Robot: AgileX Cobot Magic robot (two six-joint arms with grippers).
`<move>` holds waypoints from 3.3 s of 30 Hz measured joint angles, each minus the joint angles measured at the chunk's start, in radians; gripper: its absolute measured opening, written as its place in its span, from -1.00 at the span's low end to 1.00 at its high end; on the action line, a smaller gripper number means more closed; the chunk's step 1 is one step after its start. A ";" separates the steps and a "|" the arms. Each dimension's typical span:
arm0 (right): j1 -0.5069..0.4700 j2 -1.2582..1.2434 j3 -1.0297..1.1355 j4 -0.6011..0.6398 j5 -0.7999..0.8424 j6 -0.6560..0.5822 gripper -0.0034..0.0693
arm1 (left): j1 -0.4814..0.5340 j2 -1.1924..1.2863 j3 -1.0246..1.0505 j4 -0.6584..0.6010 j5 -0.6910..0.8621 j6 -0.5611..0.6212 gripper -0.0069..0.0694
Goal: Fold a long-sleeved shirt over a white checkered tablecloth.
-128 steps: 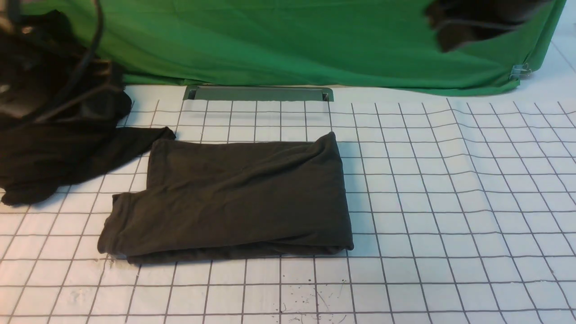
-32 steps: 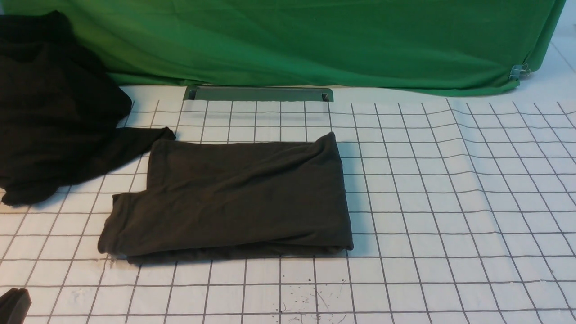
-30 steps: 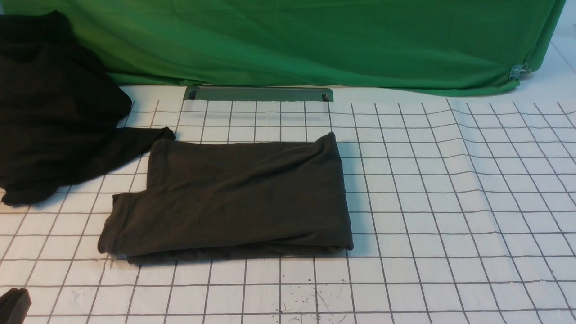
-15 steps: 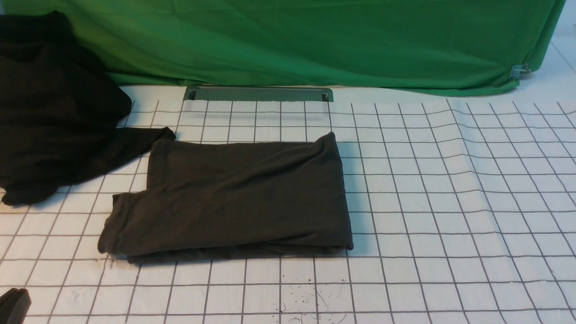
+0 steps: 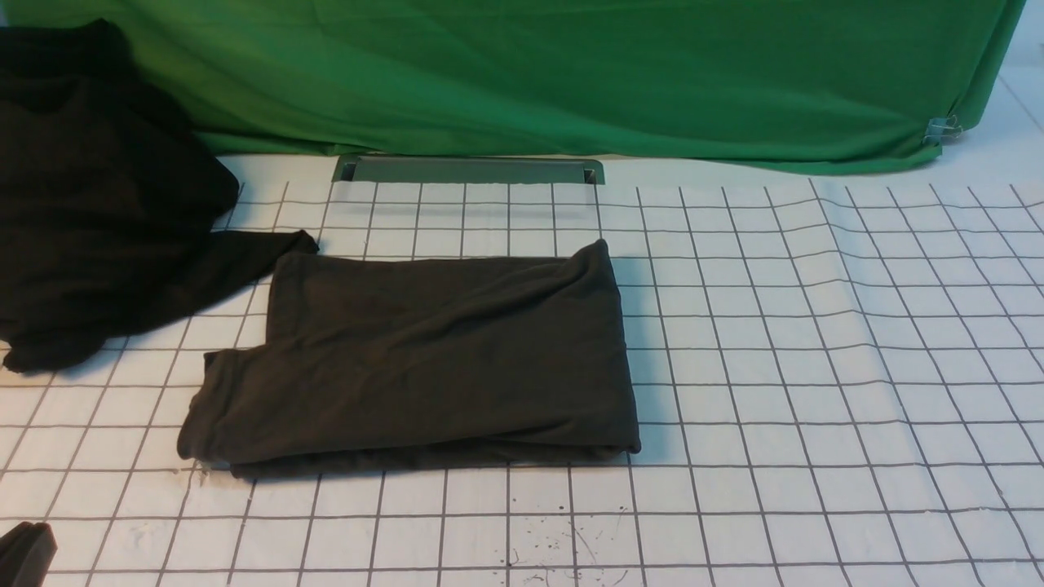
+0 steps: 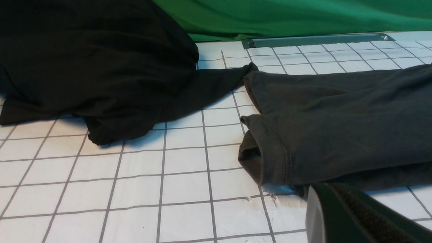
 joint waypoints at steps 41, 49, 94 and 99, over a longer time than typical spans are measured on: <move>-0.307 -0.058 0.124 -0.005 0.172 0.127 -0.24 | 0.000 -0.002 0.000 0.000 0.000 -0.001 -0.81; -0.299 -0.061 0.124 0.031 0.150 0.115 -0.24 | 0.000 -0.002 0.000 0.000 0.000 -0.001 -0.81; -0.299 -0.061 0.124 0.067 0.147 0.052 -0.24 | 0.000 -0.002 0.000 0.000 0.000 -0.001 -0.81; -0.299 -0.061 0.124 0.067 0.147 0.052 -0.24 | 0.000 -0.002 0.000 0.000 0.000 -0.001 -0.81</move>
